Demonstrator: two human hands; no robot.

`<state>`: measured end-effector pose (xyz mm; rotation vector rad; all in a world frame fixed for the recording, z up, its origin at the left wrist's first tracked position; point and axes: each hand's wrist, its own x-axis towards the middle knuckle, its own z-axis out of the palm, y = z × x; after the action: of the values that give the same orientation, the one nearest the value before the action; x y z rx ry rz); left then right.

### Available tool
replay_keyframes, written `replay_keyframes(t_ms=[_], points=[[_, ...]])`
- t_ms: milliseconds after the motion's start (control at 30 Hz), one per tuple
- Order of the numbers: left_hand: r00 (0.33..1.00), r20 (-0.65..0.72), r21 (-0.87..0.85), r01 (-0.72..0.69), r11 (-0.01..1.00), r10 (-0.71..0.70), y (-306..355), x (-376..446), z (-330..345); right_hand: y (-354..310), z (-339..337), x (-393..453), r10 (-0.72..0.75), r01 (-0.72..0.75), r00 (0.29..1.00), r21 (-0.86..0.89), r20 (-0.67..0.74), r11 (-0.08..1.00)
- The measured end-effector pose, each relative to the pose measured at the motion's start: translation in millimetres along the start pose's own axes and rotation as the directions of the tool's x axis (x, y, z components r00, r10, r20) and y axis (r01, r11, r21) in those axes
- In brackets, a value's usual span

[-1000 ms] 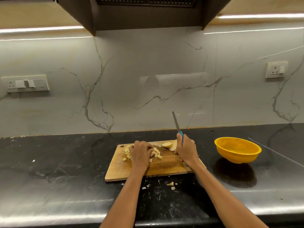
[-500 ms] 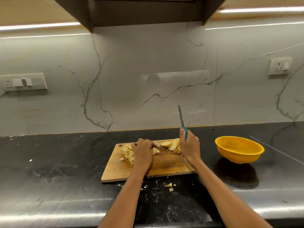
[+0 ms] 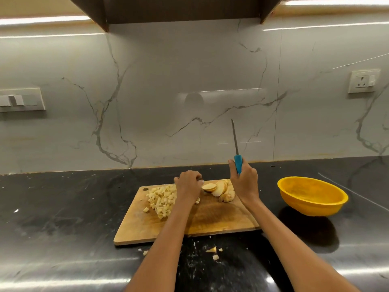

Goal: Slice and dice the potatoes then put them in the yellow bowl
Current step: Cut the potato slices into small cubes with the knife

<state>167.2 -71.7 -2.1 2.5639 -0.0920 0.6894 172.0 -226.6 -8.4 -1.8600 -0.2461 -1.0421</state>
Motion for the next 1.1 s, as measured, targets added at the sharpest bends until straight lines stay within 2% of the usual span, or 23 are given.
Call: replay_keyframes(t_ms=[133, 233, 500, 700, 1100], points=[[0.943, 0.331, 0.185, -0.031, 0.982, -0.033, 12, 15, 8, 9, -2, 1, -0.059, 0.060, 0.998, -0.071, 0.016, 0.996], [0.907, 0.419, 0.184, -0.041, 0.982, -0.040, 19, 21, 13, 14, -3, 0, -0.072, 0.078, 0.997, -0.154, 0.042, 0.985], [0.940, 0.338, -0.054, -0.021, 0.998, 0.039, 13, 19, 13, 14, -2, -1, -0.088, 0.099, 0.994, -0.182, 0.067, 0.978], [0.953, 0.264, -0.133, -0.114, 0.984, 0.147, 13, 15, 12, 14, -3, 1, -0.092, 0.101, 0.994, -0.180, 0.058, 0.979], [0.944, 0.283, -0.202, -0.117, 0.972, 0.172, 9, 14, 15, 16, -2, 1, -0.053, 0.061, 0.997, -0.170, 0.052, 0.984]])
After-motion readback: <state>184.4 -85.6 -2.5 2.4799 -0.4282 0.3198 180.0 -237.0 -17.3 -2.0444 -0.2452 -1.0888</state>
